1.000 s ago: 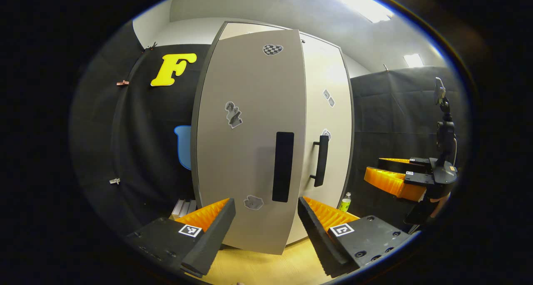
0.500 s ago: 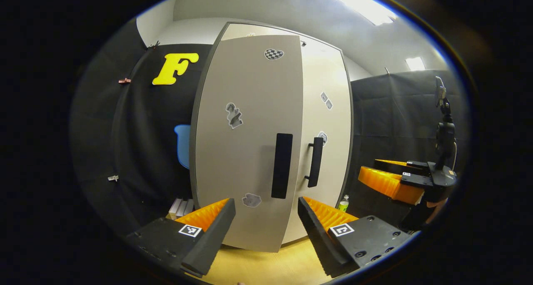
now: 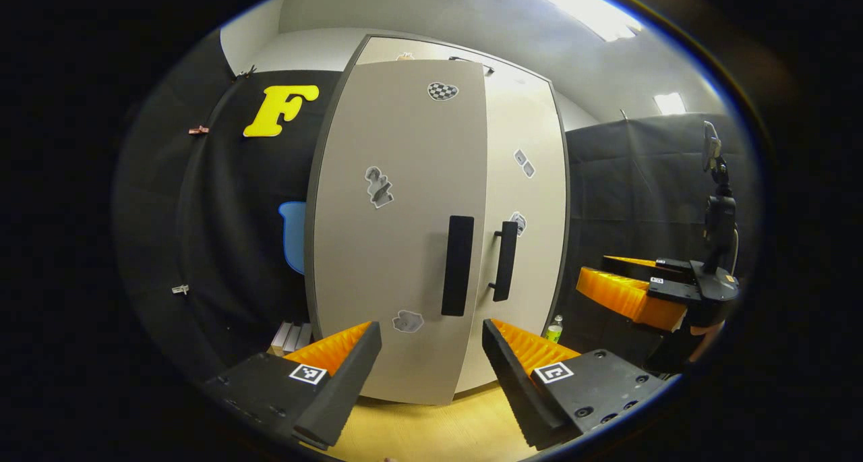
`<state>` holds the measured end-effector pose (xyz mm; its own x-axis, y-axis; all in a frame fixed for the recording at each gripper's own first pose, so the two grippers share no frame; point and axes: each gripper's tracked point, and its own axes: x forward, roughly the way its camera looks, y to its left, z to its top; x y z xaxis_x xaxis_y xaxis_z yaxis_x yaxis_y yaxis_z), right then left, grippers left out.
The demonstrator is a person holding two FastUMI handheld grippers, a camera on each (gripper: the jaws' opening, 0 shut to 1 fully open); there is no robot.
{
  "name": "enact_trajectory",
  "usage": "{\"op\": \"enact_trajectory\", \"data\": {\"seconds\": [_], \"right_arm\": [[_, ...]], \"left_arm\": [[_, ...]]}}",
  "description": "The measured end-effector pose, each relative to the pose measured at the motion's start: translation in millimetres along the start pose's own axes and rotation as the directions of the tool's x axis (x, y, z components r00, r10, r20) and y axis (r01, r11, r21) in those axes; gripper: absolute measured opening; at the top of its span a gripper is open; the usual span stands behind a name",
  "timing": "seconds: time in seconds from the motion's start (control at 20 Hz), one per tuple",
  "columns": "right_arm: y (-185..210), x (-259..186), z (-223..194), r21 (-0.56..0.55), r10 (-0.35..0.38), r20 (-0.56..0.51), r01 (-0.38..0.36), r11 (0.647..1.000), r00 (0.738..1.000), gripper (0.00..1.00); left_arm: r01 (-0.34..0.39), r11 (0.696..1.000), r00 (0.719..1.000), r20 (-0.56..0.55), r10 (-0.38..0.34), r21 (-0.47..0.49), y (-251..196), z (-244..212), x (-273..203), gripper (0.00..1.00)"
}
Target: Grab one shoe with the right hand and put it into the shoe cabinet, grab the other shoe with the left hand and put it into the shoe cabinet; then close the right door with the right hand and the left door with the left hand.
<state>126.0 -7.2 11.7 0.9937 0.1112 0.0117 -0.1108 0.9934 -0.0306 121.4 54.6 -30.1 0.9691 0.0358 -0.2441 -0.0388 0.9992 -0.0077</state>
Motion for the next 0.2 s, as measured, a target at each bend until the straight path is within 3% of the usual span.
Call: {"op": "enact_trajectory", "data": {"seconds": [0.2], "right_arm": [[0.8, -0.5, 0.7, -0.017, -0.002, -0.001, 0.001, 1.0, 1.0, 0.94]], "left_arm": [[0.024, 1.0, 1.0, -0.004, -0.024, 0.012, -2.5, -1.2, -0.3, 0.96]]}}
